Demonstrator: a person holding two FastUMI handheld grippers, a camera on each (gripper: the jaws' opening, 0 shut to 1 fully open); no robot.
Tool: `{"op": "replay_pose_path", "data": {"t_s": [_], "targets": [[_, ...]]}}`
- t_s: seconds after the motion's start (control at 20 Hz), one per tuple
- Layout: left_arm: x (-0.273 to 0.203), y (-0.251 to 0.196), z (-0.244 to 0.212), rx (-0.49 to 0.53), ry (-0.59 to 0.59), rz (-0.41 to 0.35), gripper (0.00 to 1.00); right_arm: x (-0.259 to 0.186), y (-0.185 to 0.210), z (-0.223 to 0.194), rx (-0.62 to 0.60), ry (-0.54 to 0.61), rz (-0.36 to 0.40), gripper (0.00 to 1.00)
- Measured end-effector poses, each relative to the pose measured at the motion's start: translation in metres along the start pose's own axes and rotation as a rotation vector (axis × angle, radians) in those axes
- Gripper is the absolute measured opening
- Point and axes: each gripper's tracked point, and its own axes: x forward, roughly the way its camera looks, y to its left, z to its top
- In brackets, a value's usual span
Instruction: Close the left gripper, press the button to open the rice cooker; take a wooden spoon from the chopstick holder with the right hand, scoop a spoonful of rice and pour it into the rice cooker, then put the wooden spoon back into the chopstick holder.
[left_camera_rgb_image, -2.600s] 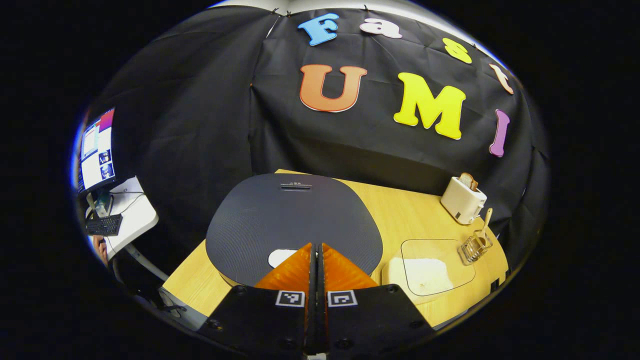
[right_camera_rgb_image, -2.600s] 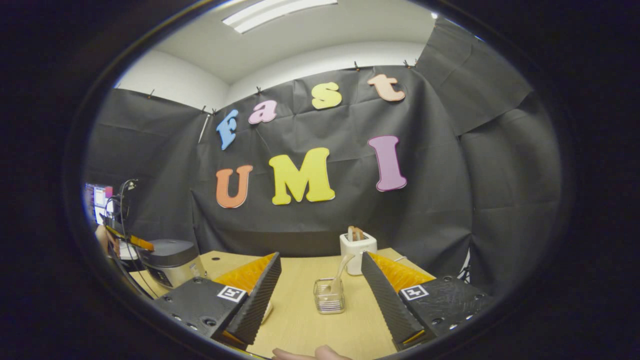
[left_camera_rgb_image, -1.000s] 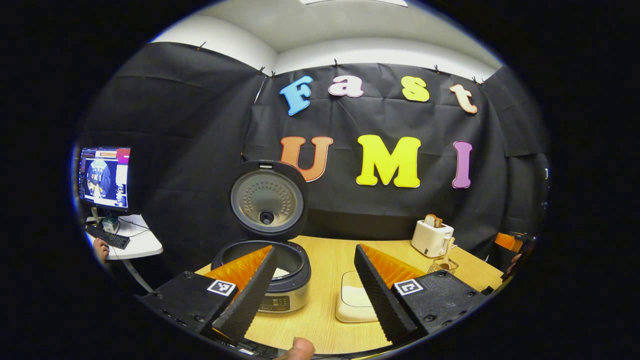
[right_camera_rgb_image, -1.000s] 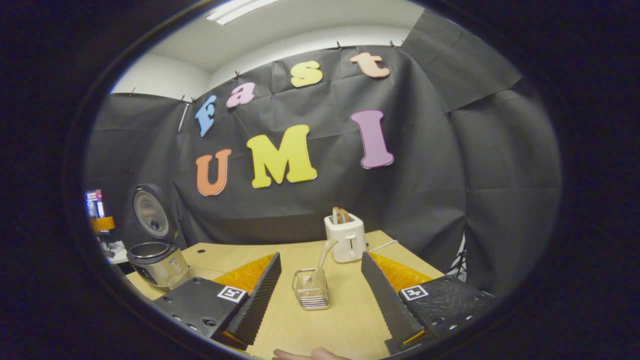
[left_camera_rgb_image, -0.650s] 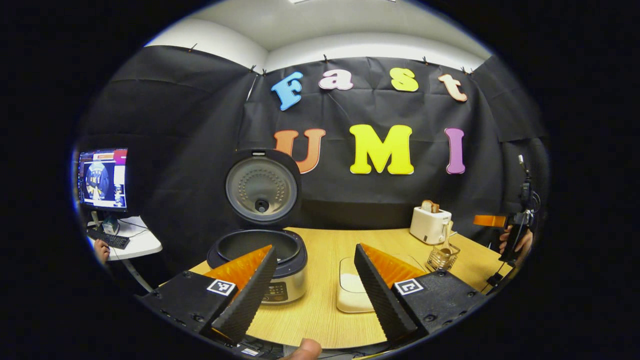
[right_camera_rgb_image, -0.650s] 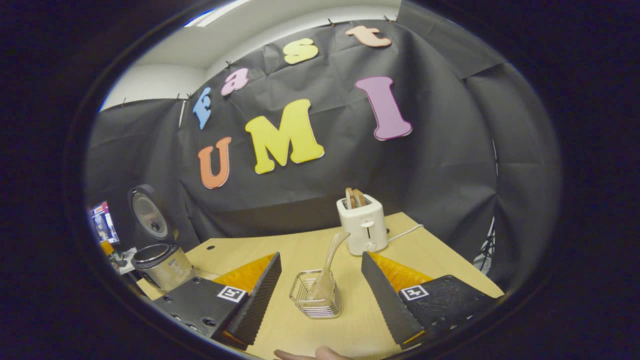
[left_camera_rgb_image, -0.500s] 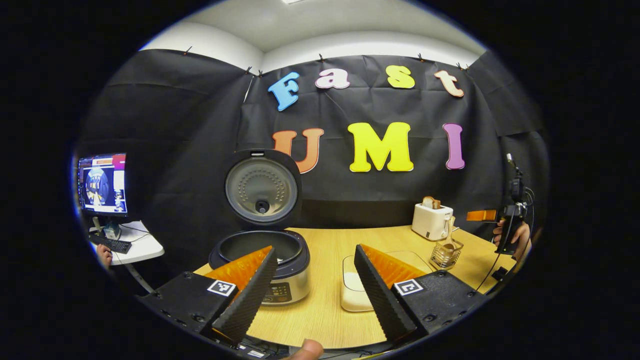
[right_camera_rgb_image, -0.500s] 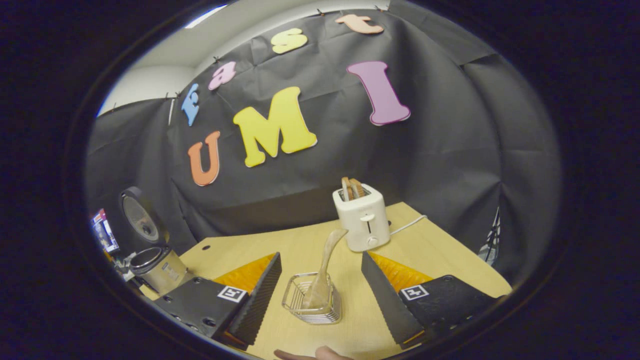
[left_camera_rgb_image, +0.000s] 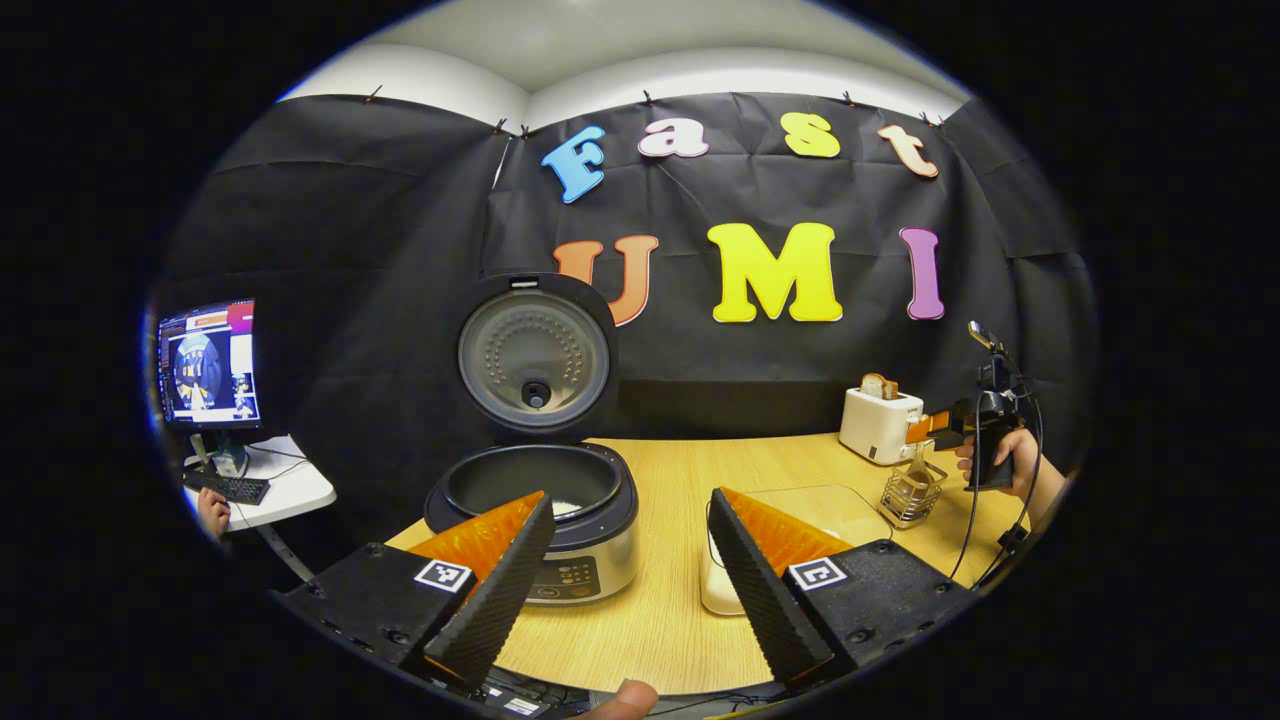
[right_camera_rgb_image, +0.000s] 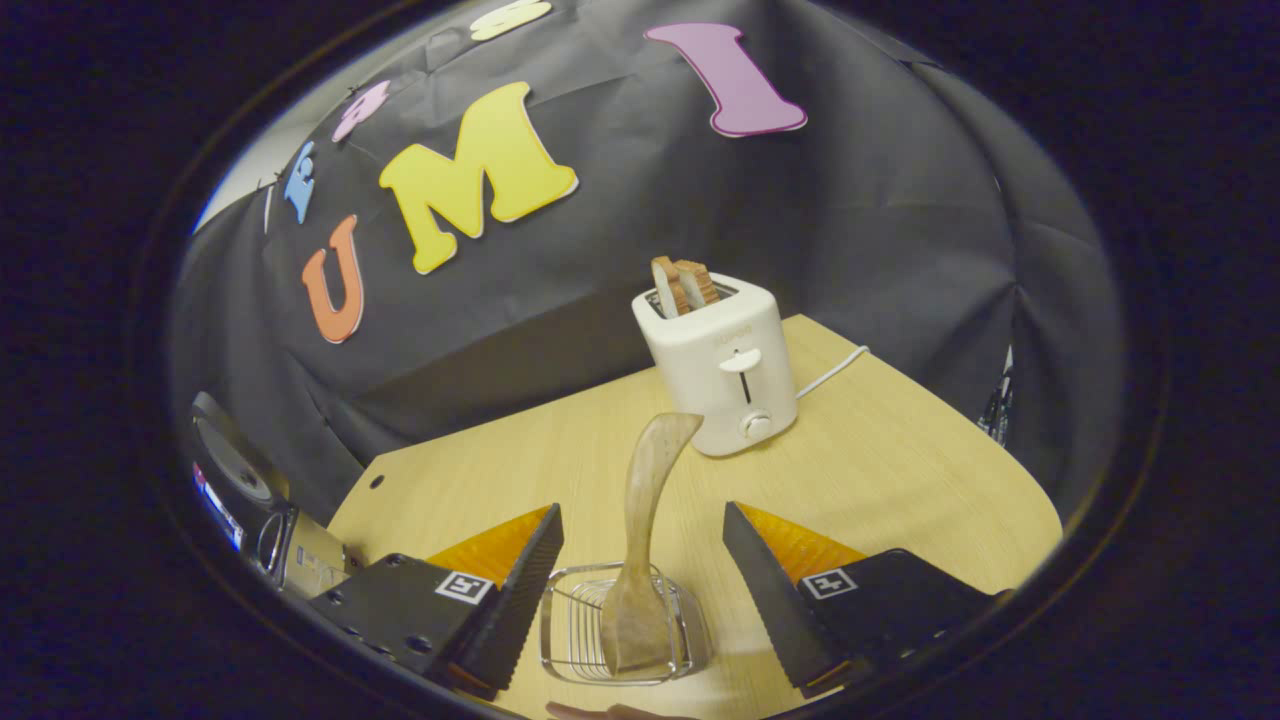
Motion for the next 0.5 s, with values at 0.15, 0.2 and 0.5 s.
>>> {"op": "replay_pose_path", "data": {"t_s": [0.15,0.2,0.5], "targets": [[0.003,0.002,-0.004,0.023,0.014,0.010,0.99,0.016,0.007,-0.001,-0.031,0.061,-0.024,0.90],[0.003,0.002,-0.004,0.031,0.015,0.016,0.99,0.022,0.003,-0.002,-0.042,0.080,-0.050,0.94],[0.005,0.004,-0.012,0.026,0.044,0.035,0.99,0.042,0.007,-0.009,-0.039,0.120,-0.054,0.74]]}}
